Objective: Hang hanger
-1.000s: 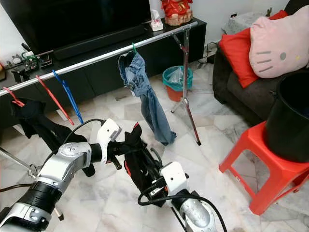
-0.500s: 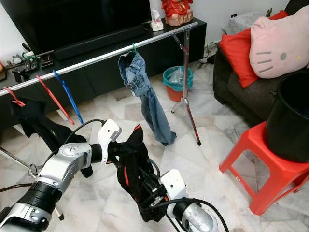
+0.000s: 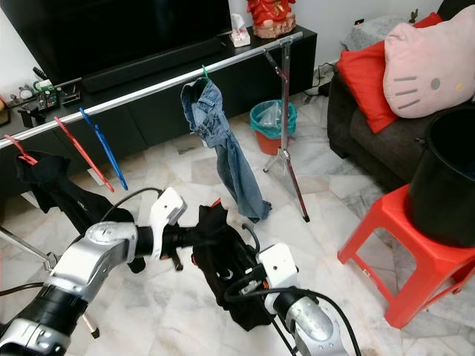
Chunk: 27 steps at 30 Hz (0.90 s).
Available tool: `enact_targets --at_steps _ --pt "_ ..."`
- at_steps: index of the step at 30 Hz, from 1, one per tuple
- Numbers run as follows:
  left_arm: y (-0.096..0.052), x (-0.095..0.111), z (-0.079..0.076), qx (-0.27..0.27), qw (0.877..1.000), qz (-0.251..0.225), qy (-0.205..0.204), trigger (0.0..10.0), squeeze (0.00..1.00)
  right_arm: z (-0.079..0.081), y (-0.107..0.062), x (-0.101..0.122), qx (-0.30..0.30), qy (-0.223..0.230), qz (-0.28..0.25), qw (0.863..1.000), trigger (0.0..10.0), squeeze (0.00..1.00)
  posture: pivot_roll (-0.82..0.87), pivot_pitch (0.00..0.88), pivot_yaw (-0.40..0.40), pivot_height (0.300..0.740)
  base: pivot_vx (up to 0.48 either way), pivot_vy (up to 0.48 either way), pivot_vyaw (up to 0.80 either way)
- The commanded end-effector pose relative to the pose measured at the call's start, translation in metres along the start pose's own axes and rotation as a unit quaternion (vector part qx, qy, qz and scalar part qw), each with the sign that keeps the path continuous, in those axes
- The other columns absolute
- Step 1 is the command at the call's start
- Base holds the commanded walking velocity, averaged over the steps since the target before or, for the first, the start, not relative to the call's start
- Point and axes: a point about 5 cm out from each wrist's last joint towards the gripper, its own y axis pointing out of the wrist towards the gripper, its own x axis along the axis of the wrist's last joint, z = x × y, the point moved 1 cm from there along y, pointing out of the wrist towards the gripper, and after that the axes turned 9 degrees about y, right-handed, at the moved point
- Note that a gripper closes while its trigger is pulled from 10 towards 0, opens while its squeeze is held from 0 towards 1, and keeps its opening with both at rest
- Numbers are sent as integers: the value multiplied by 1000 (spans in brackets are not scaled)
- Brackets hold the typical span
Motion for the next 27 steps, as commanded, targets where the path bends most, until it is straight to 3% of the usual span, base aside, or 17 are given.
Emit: enact_targets --at_steps 1,5,15,23,27 --pt "-3 5 -3 -16 1000 -4 7 10000 0 4 3 -1 5 4 -3 1000 10000 0 120 33 182 740 0 0 0" --pt "-6 5 -14 -61 998 1 1 10000 0 0 6 1 -13 1 -16 1000 10000 0 118 31 184 740 0 0 0" --pt "-6 16 -20 -85 996 -16 10 10000 0 0 13 -2 -24 -1 -13 1000 10000 0 127 27 184 740 0 0 0" --pt "-16 18 -40 -163 987 -16 -5 10000 0 -20 16 4 -104 -15 -39 994 10000 0 133 28 187 740 0 0 0" --pt "-17 13 -45 -172 985 -4 -5 10000 0 -25 18 10 -121 -10 -56 991 10000 0 132 31 187 740 0 0 0"
